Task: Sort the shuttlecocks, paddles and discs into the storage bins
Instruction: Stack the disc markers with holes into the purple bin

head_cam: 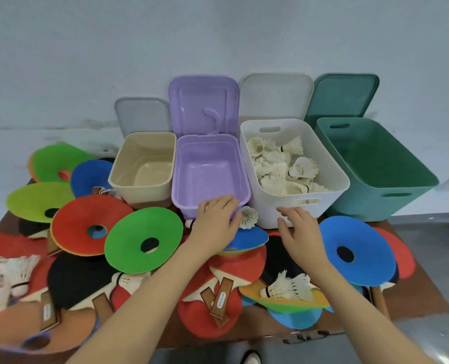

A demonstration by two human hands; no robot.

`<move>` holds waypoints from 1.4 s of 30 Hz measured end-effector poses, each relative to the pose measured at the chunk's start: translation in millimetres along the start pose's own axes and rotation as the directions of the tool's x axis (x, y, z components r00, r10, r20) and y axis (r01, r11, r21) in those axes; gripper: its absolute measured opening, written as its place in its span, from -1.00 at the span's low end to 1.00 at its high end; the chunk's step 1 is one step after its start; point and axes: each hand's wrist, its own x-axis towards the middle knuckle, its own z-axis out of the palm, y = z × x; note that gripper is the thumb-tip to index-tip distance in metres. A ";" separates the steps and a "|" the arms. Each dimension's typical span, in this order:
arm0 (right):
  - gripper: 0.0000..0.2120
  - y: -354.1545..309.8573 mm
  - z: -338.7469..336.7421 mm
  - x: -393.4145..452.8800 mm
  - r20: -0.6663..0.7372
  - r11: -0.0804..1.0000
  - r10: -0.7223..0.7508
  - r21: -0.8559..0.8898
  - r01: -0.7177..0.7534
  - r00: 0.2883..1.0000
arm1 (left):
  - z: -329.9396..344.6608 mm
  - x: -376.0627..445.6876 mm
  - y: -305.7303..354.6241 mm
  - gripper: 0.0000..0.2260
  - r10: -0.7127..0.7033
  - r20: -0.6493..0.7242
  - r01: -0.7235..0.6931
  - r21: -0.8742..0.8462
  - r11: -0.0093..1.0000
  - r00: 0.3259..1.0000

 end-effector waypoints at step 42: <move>-0.55 207.5 -103.2 -51.1 0.117 0.771 0.469 0.428 -0.471 0.875 | 156.0 20.0 176.7 -0.49 -0.192 0.177 0.236 -0.275 0.932 0.965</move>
